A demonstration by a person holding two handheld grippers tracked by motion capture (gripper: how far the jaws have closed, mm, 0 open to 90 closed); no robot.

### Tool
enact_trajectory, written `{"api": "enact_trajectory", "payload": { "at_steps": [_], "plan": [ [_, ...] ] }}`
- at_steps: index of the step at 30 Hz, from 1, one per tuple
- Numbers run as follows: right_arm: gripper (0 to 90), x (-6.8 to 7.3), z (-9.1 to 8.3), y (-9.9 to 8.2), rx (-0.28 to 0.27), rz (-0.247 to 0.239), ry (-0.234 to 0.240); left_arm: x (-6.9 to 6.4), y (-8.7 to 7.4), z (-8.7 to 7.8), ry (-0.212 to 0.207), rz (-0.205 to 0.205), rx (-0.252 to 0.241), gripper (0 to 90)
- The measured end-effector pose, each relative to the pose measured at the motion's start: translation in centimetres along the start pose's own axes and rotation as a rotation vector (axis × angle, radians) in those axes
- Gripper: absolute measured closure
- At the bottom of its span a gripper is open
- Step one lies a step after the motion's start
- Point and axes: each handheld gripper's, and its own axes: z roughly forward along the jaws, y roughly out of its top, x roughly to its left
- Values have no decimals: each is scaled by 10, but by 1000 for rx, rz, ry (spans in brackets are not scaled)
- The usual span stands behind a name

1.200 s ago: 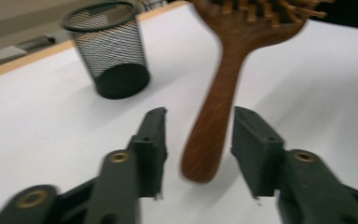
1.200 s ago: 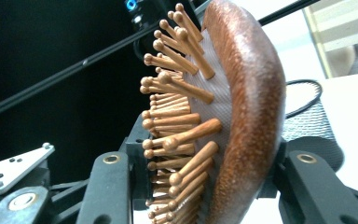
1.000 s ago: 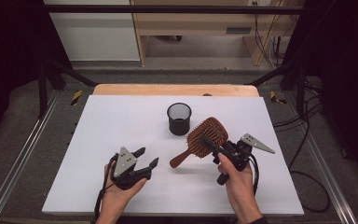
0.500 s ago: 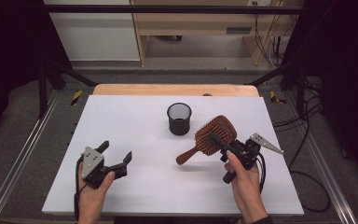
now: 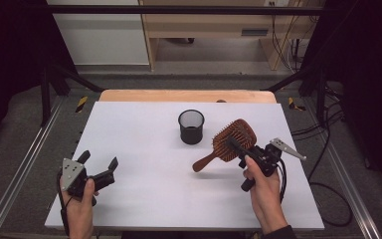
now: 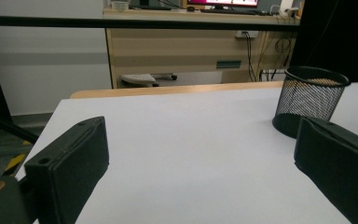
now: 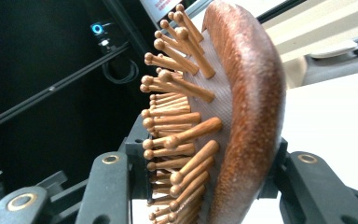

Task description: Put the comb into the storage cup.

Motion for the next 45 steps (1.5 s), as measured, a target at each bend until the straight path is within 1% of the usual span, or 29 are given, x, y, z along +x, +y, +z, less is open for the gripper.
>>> {"api": "enact_trajectory", "payload": {
  "at_steps": [2,5,11,19,23,27,30,32,35,38,42,45],
  "plan": [
    [525,-2,3,5,1,-1,-14,2,-1,1,-7,-20,2,29],
    [525,-3,8,13,9,-4,-26,4,-2,2,-4,-16,3,31],
    [524,-2,15,30,24,-32,-46,6,-2,3,-7,-13,7,32],
    [525,6,22,47,19,-38,-34,4,-3,4,-8,-3,10,37],
    [525,12,24,56,22,-48,-29,2,-3,5,-35,8,13,41],
    [525,20,28,66,31,-54,-18,1,-3,5,-35,11,12,42],
    [524,24,31,72,29,-54,-12,0,-4,5,-35,10,13,43],
    [524,26,34,76,27,-63,-10,0,-3,5,-36,13,11,44],
    [524,29,40,82,25,-56,-5,0,-4,5,-35,11,12,46],
    [524,31,45,87,27,-60,-6,-1,-4,5,-35,14,10,46],
    [524,34,53,94,14,-53,1,-2,-4,6,-38,20,12,47],
    [524,36,61,97,7,-36,4,-2,-4,6,-38,20,10,46]
  ]
}}
